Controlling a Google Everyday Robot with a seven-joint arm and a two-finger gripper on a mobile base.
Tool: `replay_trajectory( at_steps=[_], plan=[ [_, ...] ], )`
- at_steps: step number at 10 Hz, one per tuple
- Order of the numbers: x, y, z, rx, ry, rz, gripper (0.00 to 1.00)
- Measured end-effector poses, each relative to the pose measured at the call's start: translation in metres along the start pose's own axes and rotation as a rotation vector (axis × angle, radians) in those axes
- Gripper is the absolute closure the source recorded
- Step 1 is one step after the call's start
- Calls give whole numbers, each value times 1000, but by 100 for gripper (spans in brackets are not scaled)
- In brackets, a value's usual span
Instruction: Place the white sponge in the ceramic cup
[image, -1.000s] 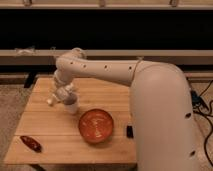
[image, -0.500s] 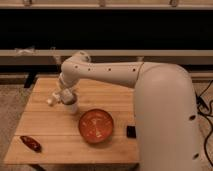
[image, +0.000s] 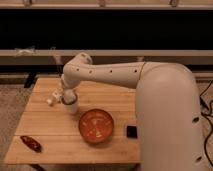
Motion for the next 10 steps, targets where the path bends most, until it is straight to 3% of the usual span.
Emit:
replay_trajectory(
  at_steps=[10],
  plan=[
    [-3, -6, -11, -5, -49, 21, 30]
  ],
)
